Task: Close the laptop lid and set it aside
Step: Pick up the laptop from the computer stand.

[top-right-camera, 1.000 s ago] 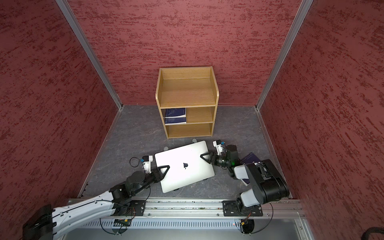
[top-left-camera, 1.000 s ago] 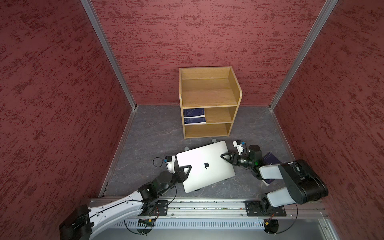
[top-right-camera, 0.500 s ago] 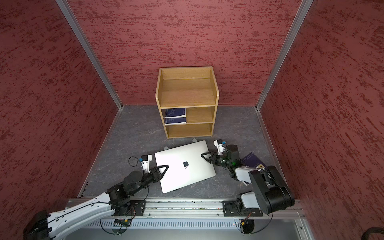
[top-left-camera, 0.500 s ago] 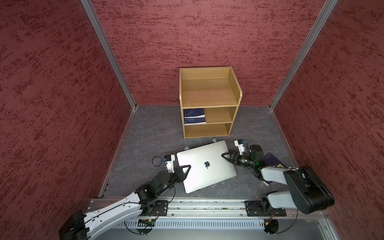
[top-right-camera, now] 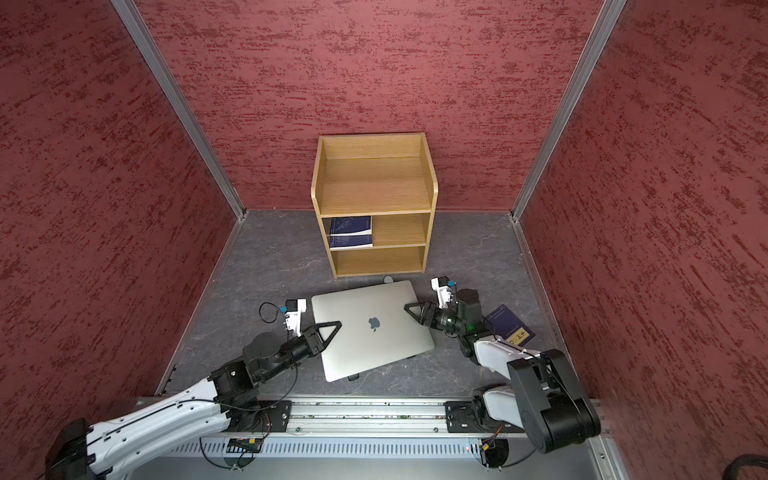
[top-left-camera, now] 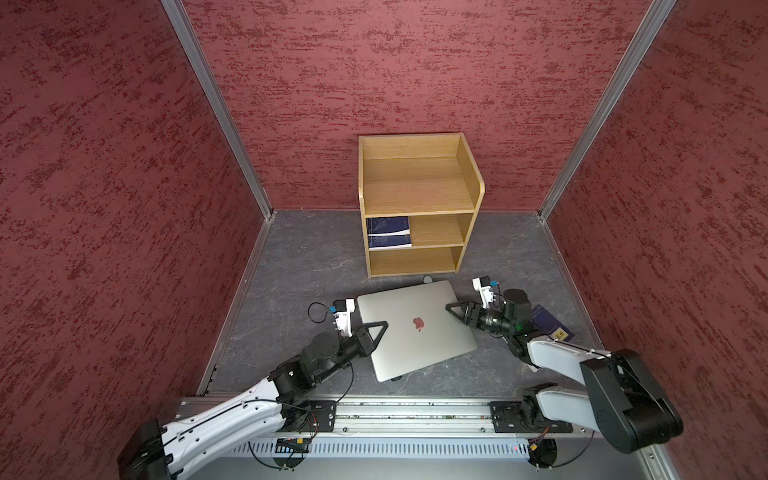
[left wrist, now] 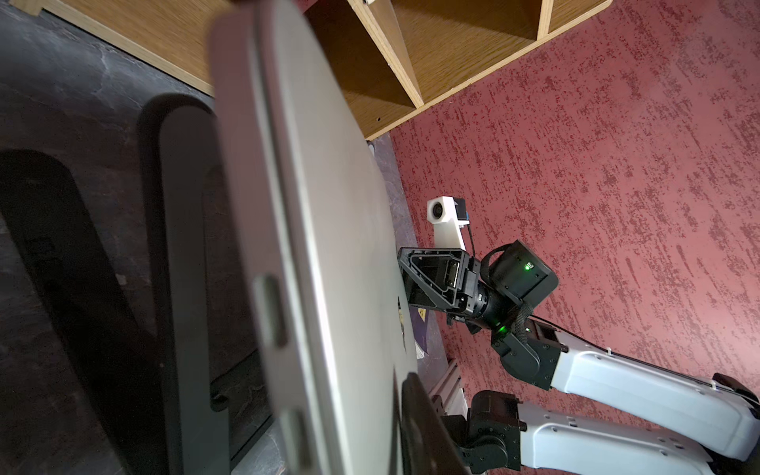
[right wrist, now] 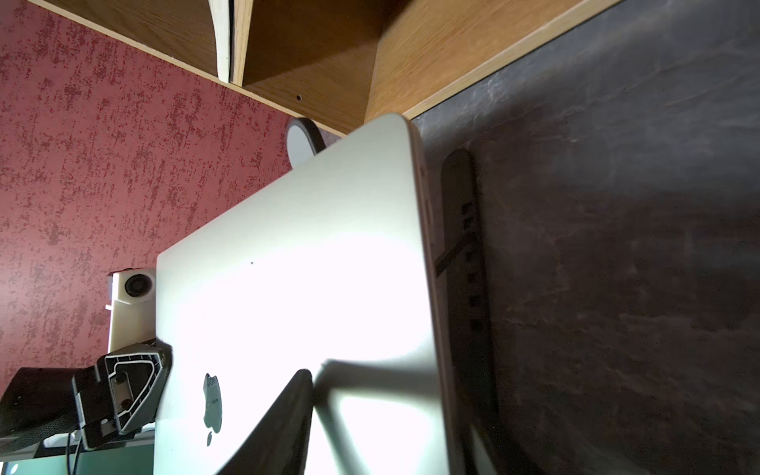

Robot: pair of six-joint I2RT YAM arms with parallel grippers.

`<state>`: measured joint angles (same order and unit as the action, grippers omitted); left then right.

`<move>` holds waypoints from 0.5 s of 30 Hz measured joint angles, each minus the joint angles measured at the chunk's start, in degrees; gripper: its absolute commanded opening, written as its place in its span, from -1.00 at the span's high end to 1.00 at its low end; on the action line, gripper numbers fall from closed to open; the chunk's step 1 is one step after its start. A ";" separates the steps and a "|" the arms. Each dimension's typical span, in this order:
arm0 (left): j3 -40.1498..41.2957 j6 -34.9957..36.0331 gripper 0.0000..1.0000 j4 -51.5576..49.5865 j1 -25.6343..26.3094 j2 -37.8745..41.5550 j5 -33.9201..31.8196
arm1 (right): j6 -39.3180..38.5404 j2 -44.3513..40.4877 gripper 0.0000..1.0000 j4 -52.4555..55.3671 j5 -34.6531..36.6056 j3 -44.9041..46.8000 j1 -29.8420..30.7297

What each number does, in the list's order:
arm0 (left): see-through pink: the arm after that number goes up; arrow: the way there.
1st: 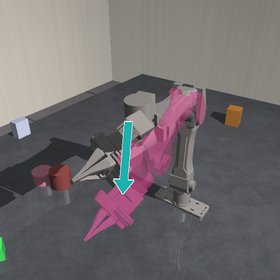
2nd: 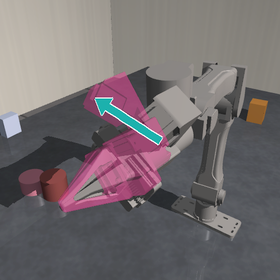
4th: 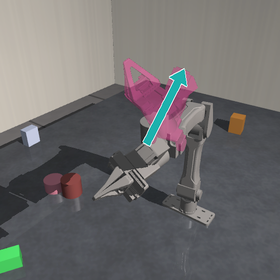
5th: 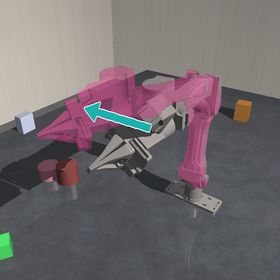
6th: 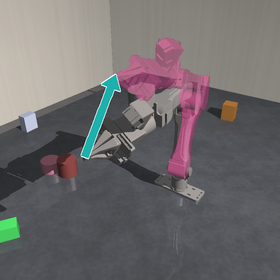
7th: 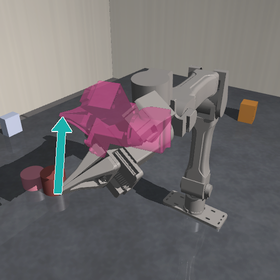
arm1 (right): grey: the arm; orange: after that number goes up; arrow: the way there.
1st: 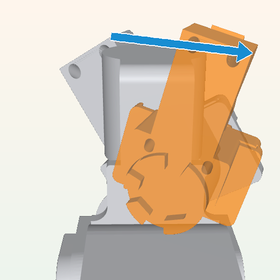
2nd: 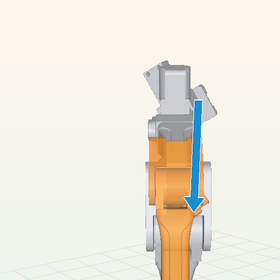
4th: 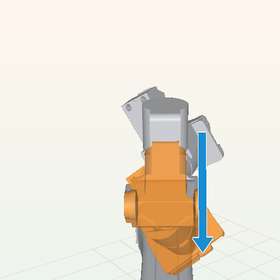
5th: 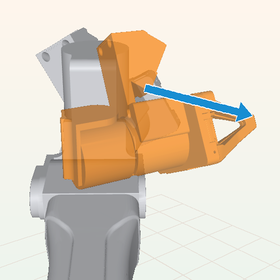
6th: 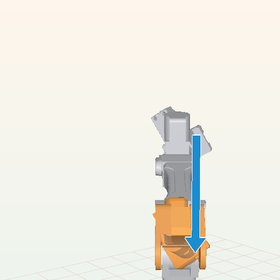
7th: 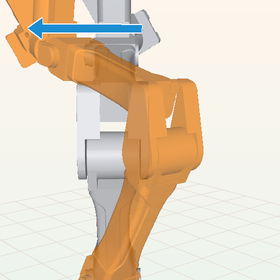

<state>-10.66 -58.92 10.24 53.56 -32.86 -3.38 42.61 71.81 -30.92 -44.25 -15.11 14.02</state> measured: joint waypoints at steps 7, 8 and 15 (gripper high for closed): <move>-3.41 -1.53 0.68 -1.49 -0.26 -2.38 0.63 | 0.04 -4.42 -0.13 3.23 2.67 0.02 -0.17; -3.93 -1.79 0.69 -1.81 -0.24 -2.34 0.76 | 0.04 -5.35 -0.14 3.76 2.97 0.11 -0.17; -8.66 -1.40 0.76 -5.40 -0.09 -2.45 2.73 | 0.92 -13.99 -0.23 8.76 5.09 1.92 0.02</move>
<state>-19.31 -60.31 4.84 53.47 -35.31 -0.64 43.53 57.82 -22.15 -39.16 -13.19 14.04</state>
